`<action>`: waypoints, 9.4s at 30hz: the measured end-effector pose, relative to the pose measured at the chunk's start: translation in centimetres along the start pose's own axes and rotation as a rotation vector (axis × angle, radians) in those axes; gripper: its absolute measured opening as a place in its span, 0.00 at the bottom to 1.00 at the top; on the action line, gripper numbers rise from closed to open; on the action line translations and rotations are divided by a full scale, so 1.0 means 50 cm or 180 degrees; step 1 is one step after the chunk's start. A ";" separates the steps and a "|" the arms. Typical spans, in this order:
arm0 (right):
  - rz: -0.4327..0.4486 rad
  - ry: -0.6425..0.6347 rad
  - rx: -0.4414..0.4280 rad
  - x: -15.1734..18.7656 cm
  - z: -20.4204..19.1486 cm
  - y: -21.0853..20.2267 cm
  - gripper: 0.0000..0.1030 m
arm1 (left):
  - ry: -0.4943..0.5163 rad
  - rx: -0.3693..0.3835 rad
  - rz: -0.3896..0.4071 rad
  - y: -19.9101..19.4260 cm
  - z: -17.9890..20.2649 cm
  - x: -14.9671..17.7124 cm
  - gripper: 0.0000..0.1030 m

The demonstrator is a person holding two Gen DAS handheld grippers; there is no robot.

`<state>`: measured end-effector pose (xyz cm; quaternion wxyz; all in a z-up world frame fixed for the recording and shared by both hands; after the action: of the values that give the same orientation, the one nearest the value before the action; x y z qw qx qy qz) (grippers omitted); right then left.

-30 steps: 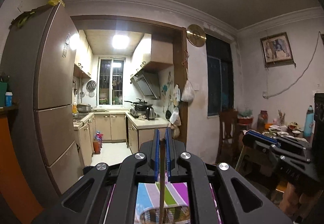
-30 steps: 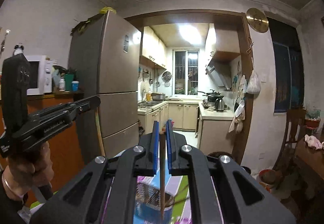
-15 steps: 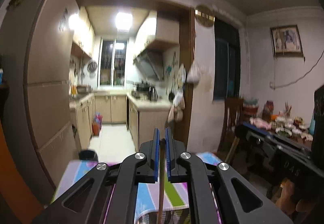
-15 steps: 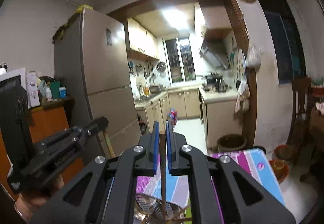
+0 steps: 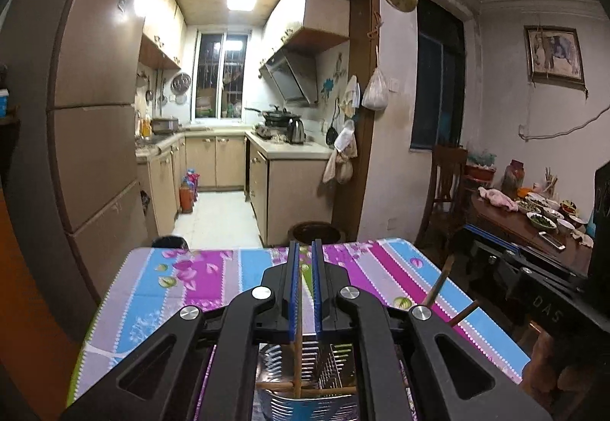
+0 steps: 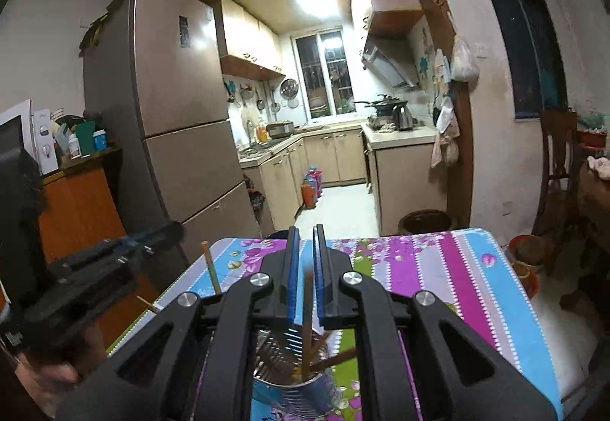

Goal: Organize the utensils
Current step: 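Lower the left gripper's chopstick into the holder while the right gripper inserts its chopstick, then open both grippers and release the chopsticks into the holder, then move both open grippers back over the remaining chopsticks, then close the left gripper on a chopstick while the right gripper grasps another chopstick, then lift the left gripper's chopstick toward the blue holder while the right gripper carries its chopstick there, then lower the left gripper's chopstick into the holder while the right gripper inserts its chopstick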

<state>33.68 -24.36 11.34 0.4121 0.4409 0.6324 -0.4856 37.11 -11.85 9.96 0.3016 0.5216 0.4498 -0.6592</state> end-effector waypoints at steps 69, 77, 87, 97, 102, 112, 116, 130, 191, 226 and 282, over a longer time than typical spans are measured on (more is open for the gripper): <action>-0.0712 -0.0969 0.0813 0.558 -0.106 -0.484 0.95 | 0.0426 -0.1484 -0.0255 -0.609 0.031 0.451 0.95; -0.0740 -0.0935 0.0835 0.564 -0.096 -0.481 0.95 | 0.0478 -0.1489 -0.0236 -0.606 0.031 0.456 0.95; -0.0857 -0.0813 0.0681 0.596 -0.082 -0.478 0.87 | 0.0447 -0.0879 -0.0596 -0.578 0.038 0.577 0.88; -0.1063 -0.0663 0.0297 0.649 -0.114 -0.445 0.44 | 0.0540 -0.0289 -0.0956 -0.523 0.098 0.667 0.61; -0.1149 -0.0647 0.0130 0.666 -0.126 -0.434 0.28 | 0.0488 -0.0097 -0.1120 -0.488 0.116 0.697 0.42; -0.1203 -0.0657 -0.0078 0.679 -0.151 -0.414 0.15 | 0.0573 0.0076 -0.1099 -0.469 0.149 0.706 0.42; -0.1223 -0.0644 -0.0096 0.684 -0.152 -0.409 0.11 | 0.0615 0.0129 -0.1042 -0.475 0.158 0.700 0.42; -0.1138 -0.0525 -0.0007 0.682 -0.142 -0.411 0.05 | 0.0403 0.0022 -0.1016 -0.455 0.130 0.700 0.10; -0.0053 -0.0388 -0.0031 0.361 -0.087 -0.422 0.05 | 0.0131 -0.0158 -0.0050 -0.483 0.060 0.384 0.07; 0.0140 -0.0399 -0.0335 0.181 -0.114 -0.380 0.05 | 0.0110 0.0172 0.0062 -0.451 0.069 0.195 0.07; 0.0127 -0.0589 -0.0425 0.052 -0.172 -0.316 0.05 | 0.0591 -0.0683 0.0204 -0.384 0.074 0.127 0.07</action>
<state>17.04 -17.74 14.44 0.5068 0.3783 0.6137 -0.4727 17.20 -6.84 9.42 0.3336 0.5593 0.5268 -0.5463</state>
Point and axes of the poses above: each gripper's, at about its wrist camera, not at the fingertips, and y roughly the way its jaws point, z to its right, x to its underside, the point moved 9 cm from there along y, roughly the way its jaws point, and after that the axes turned 1 degree about -x, right-handed, at the moved point
